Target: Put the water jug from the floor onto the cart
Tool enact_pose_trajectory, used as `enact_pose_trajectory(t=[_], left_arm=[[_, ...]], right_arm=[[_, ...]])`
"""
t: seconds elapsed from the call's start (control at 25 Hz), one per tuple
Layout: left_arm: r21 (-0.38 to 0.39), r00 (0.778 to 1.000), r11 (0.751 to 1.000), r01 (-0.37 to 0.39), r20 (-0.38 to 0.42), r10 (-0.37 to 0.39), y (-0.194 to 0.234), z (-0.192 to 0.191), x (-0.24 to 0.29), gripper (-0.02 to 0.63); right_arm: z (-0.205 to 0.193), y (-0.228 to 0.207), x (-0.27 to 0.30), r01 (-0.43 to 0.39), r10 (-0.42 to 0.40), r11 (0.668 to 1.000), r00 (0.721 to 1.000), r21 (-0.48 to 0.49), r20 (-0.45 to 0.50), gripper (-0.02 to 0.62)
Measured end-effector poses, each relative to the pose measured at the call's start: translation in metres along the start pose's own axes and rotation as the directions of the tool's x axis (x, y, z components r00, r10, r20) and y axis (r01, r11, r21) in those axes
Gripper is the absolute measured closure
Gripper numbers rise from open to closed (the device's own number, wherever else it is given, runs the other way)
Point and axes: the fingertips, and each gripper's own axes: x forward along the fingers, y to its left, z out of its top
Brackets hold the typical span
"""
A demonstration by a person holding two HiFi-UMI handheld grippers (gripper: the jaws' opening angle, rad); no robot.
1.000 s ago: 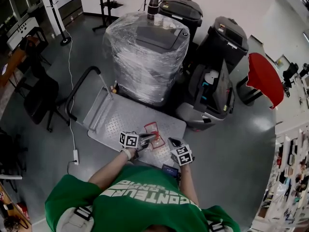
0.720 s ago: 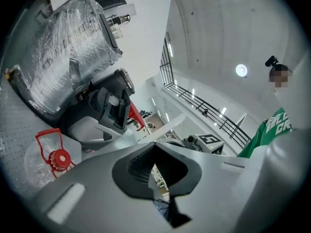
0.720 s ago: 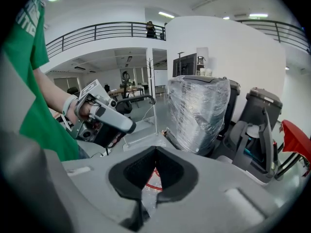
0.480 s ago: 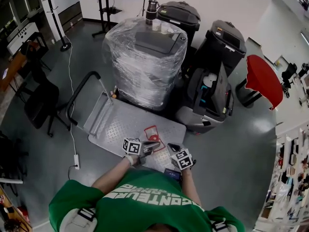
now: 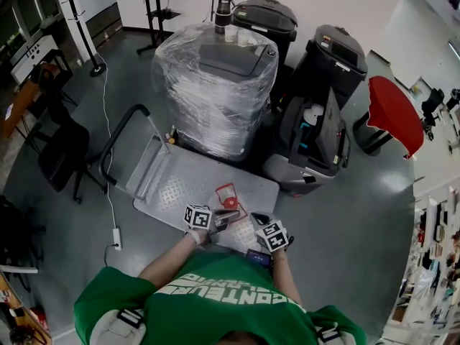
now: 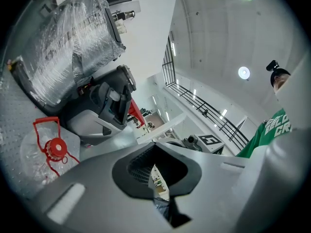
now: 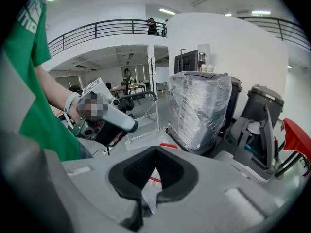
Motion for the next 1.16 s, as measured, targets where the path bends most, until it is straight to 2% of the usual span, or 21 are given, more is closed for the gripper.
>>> enact_pose_trajectory(t=[0.68, 1.16], left_arm=[[-0.026, 1.0, 1.0, -0.014, 0.004, 0.014, 0.009, -0.004, -0.002, 0.598], [-0.031, 1.0, 0.999, -0.02, -0.002, 0.02, 0.021, 0.01, -0.001, 0.598]], right_arm=[[-0.004, 0.001, 0.008, -0.019, 0.019, 1.0, 1.0, -0.005, -0.016, 0.603], [0.007, -0.009, 0.018, -0.016, 0.017, 1.0, 1.0, 0.011, -0.015, 0.601]])
